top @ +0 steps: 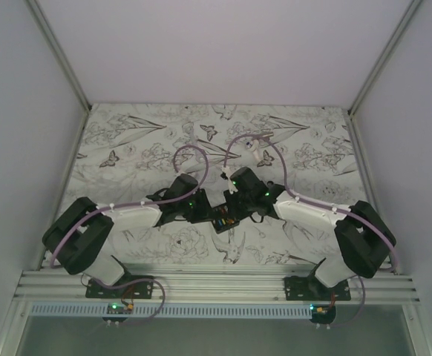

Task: Snap on the fuse box
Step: Pick up the fuse from the fuse box base.

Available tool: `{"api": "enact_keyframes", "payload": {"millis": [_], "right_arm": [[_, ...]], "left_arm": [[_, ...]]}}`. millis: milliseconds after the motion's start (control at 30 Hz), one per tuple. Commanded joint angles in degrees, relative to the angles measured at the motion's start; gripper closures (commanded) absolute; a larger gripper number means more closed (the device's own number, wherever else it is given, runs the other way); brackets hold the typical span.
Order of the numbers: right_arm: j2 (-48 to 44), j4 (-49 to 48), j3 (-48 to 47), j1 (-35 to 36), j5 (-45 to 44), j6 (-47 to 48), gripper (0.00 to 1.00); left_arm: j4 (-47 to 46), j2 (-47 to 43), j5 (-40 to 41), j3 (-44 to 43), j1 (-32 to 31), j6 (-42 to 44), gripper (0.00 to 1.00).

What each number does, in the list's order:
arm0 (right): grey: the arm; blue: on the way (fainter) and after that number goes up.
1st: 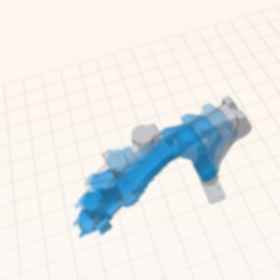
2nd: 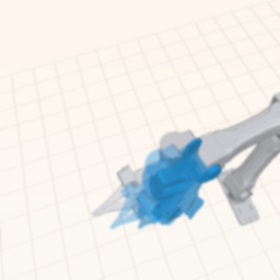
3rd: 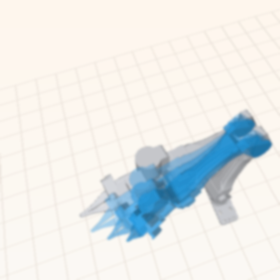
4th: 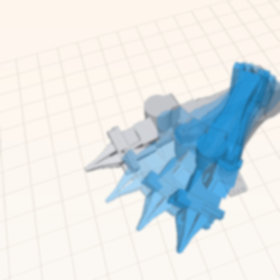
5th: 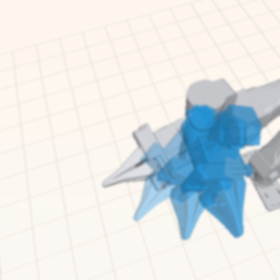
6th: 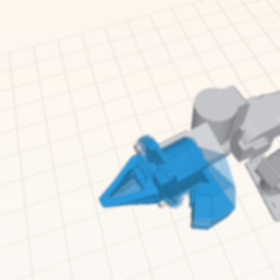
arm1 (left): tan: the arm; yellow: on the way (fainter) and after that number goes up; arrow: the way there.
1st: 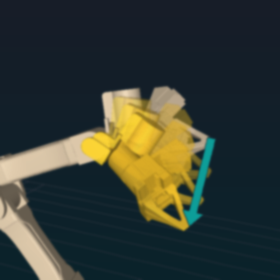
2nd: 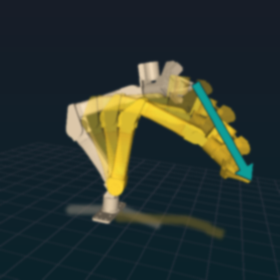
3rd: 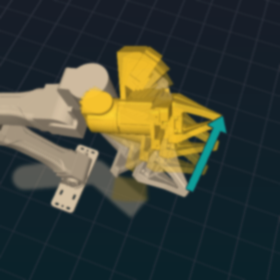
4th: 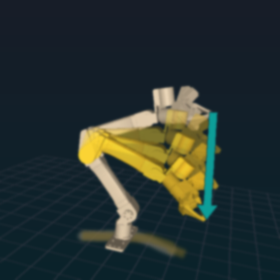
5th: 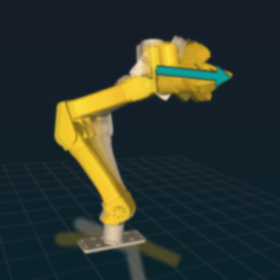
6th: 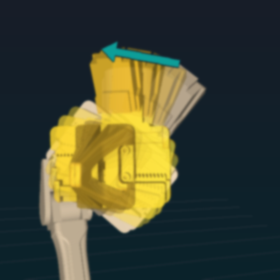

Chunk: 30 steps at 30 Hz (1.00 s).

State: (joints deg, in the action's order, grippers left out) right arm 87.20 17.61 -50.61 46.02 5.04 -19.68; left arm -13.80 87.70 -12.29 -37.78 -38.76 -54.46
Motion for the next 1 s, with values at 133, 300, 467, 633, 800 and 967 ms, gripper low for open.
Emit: {"api": "enact_keyframes", "payload": {"millis": [133,300,467,633,800,967], "right_arm": [[0.21,2.29,-1.98,3.42,-8.72,0.73,0.69],[1.66,1.37,-2.12,3.93,-8.20,0.84,0.64],[2.24,0.86,-2.47,4.17,-7.31,1.39,0.63],[3.96,0.50,-2.47,4.21,-5.57,2.05,0.61],[4.74,0.74,-2.80,4.25,-5.64,2.61,0.64],[4.40,1.06,-3.49,4.23,-6.20,2.97,0.76]], "left_arm": [[-0.70,-3.70,1.03,1.56,-0.47,-0.04,0.60],[-0.62,-2.83,0.70,1.33,-0.48,-0.08,0.56],[-0.61,-1.34,0.24,0.74,-0.51,-0.12,0.56],[-0.64,-0.13,0.09,0.54,-0.48,-0.29,0.56],[-0.66,0.62,-0.06,0.47,-0.52,-0.45,0.57],[-0.66,0.89,0.32,0.77,-0.52,-0.73,0.58]]}}
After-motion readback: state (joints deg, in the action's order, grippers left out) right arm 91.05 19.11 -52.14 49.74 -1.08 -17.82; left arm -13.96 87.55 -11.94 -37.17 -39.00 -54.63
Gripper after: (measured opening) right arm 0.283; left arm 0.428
